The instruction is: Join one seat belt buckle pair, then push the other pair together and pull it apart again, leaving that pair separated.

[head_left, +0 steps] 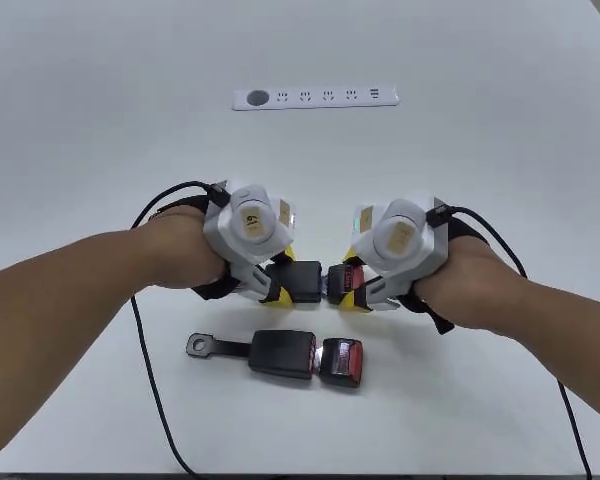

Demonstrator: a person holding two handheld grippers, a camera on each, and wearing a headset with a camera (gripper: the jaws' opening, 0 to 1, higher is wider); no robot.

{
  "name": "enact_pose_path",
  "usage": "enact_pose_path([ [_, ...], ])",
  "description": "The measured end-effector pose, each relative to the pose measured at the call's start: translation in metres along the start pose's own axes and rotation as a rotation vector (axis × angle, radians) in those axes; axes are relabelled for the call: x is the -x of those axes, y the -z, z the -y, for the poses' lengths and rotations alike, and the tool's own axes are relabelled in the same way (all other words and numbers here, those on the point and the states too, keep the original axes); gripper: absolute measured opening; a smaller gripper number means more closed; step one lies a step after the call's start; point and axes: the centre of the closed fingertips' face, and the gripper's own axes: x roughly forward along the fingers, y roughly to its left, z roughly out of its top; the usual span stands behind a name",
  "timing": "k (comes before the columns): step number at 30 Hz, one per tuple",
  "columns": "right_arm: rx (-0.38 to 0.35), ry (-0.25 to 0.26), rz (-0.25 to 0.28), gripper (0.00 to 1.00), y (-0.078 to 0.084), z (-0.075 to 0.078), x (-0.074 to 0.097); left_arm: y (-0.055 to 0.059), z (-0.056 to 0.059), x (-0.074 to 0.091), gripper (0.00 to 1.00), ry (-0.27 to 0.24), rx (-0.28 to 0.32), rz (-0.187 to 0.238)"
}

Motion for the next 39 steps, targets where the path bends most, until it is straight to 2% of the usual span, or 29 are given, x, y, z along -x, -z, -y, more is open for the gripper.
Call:
enact_pose_path([
  [14, -0.004, 0.001, 0.003, 0.31, 0.007, 0.002, -0.002, 0.0, 0.0, -0.001, 0.31, 0.0, 0.002, 0.007],
  [19, -0.008, 0.003, -0.001, 0.32, 0.007, 0.0, 0.003, 0.003, -0.003, -0.002, 0.32, -0.001, 0.005, 0.006],
  [22, -0.01, 0.007, -0.002, 0.32, 0.012, 0.003, 0.0, 0.005, -0.004, -0.003, 0.32, -0.002, 0.009, 0.007],
  [25, -0.016, 0.011, 0.007, 0.32, 0.015, 0.001, 0.009, 0.004, -0.004, -0.003, 0.32, -0.001, 0.016, 0.004],
  [32, -0.02, 0.017, 0.024, 0.32, 0.018, 0.004, 0.003, 0.003, -0.003, -0.002, 0.32, -0.002, 0.019, 0.008],
  [34, -0.023, 0.015, 0.031, 0.32, 0.016, 0.002, 0.008, 0.003, -0.004, -0.003, 0.32, -0.002, 0.02, 0.009],
  [39, -0.024, 0.014, 0.03, 0.33, 0.022, 0.002, 0.01, 0.002, -0.003, -0.003, 0.32, 0.002, 0.026, 0.001],
])
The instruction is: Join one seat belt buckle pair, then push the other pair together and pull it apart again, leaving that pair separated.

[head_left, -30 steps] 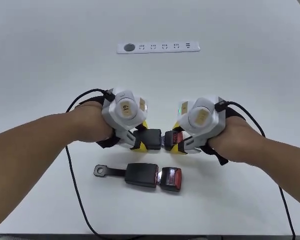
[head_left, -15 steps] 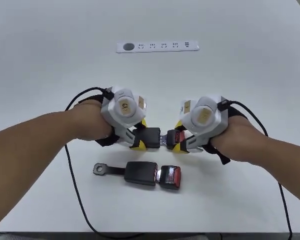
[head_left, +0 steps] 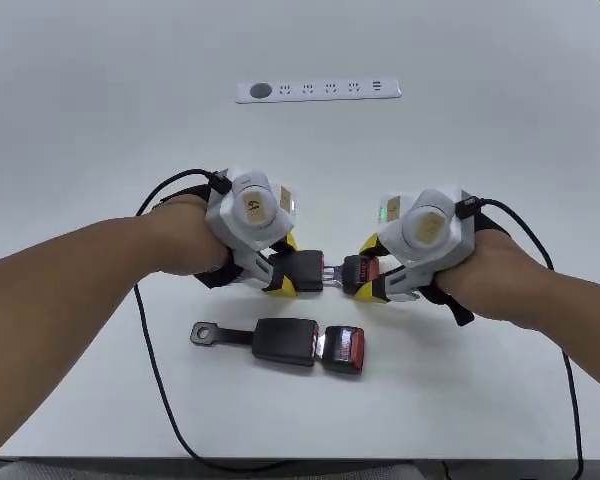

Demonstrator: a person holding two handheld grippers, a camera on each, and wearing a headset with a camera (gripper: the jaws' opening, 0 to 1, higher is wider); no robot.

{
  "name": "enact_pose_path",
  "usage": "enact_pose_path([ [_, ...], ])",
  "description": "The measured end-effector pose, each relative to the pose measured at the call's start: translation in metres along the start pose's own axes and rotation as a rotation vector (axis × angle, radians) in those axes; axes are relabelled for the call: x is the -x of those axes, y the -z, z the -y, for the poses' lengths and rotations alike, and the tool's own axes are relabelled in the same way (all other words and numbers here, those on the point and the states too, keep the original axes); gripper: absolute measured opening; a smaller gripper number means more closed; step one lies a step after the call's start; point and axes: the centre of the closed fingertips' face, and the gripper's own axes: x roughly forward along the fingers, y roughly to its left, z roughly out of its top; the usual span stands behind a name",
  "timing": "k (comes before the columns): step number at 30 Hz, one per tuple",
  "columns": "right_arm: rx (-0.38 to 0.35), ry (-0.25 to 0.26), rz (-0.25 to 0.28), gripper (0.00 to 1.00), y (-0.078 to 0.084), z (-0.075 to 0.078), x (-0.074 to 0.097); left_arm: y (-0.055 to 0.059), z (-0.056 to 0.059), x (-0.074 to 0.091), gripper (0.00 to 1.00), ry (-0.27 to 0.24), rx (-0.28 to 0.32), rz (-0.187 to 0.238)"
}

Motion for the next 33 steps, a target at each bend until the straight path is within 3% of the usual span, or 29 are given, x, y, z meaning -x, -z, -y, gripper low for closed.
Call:
enact_pose_path([
  [13, -0.024, 0.015, -0.041, 0.33, 0.031, -0.002, 0.022, 0.002, 0.001, 0.001, 0.33, 0.007, 0.002, -0.003],
  [29, -0.021, 0.009, -0.104, 0.34, 0.079, 0.008, 0.054, -0.001, 0.004, 0.002, 0.33, 0.006, -0.002, -0.002],
  [33, -0.061, 0.005, -0.115, 0.34, 0.09, 0.007, 0.066, -0.001, 0.003, 0.002, 0.33, 0.003, -0.002, -0.007],
])
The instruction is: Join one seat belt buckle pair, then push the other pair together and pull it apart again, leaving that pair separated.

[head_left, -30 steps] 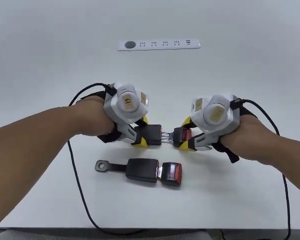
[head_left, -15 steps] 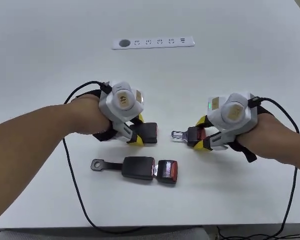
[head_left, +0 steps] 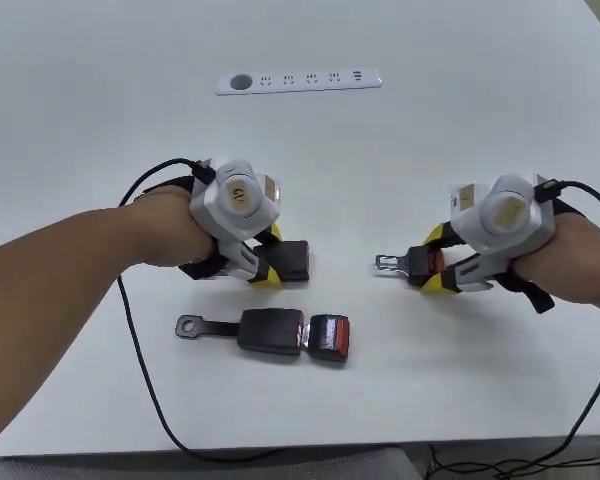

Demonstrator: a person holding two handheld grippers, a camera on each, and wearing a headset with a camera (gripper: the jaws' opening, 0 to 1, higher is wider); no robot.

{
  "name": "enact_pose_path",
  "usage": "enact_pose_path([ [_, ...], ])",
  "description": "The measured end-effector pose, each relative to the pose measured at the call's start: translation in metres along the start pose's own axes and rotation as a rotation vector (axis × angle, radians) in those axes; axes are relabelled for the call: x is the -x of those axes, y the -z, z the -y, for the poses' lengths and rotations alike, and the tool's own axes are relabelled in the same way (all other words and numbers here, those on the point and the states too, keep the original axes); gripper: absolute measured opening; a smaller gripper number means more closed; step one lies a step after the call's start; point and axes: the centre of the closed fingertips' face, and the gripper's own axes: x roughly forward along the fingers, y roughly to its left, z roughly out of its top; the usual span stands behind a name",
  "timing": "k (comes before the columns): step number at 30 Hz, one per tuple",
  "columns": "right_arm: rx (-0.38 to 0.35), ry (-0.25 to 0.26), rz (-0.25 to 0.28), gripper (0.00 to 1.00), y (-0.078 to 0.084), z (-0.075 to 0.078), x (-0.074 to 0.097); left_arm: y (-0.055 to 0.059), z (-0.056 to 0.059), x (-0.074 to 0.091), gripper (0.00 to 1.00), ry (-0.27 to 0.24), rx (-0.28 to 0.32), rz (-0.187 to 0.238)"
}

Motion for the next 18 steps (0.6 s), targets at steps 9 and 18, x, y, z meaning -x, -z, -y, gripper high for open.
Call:
enact_pose_path([
  [9, -0.077, -0.029, -0.011, 0.35, 0.019, 0.005, 0.001, -0.001, 0.0, 0.0, 0.33, -0.01, -0.005, -0.002],
  [18, -0.059, -0.031, -0.036, 0.39, 0.017, 0.007, 0.001, 0.001, -0.003, -0.001, 0.34, -0.011, -0.002, -0.022],
])
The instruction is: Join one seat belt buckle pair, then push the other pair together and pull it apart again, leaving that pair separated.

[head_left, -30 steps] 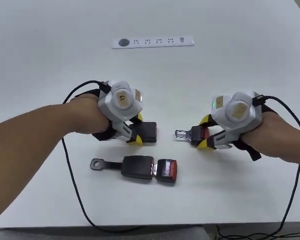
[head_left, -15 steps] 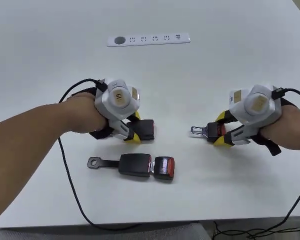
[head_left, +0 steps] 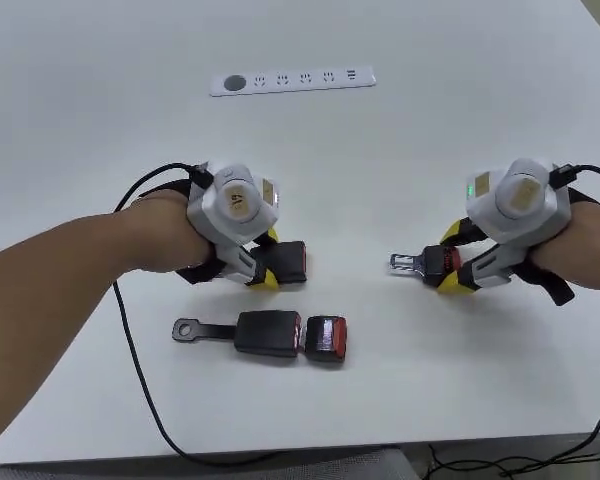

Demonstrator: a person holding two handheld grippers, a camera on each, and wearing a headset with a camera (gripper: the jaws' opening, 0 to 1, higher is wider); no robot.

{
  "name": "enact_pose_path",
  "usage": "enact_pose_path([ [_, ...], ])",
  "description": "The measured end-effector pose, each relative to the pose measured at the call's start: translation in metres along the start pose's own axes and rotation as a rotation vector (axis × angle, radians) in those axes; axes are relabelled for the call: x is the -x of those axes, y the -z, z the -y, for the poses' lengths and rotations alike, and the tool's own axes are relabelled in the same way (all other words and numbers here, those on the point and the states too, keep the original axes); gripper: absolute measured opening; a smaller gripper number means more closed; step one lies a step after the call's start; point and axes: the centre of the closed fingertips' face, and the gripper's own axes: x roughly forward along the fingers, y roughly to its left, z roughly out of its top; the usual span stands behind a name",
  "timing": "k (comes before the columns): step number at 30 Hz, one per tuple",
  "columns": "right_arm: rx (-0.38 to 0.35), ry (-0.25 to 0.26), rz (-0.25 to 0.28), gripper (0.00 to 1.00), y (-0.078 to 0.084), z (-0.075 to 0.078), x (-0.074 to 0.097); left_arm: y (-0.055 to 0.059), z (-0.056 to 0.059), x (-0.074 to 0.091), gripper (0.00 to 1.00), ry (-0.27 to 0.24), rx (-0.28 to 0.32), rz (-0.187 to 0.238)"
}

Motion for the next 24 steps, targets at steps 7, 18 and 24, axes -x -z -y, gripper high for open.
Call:
enact_pose_path([
  [7, 0.017, 0.035, 0.004, 0.39, 0.0, -0.001, 0.001, 0.0, -0.001, -0.001, 0.34, 0.003, 0.022, 0.01],
  [18, -0.013, 0.092, 0.05, 0.46, -0.013, -0.01, 0.014, 0.005, -0.003, 0.002, 0.42, -0.047, 0.052, -0.027],
  [24, -0.054, 0.135, 0.108, 0.5, -0.025, -0.013, 0.025, 0.0, 0.003, 0.017, 0.46, -0.08, 0.075, -0.002],
])
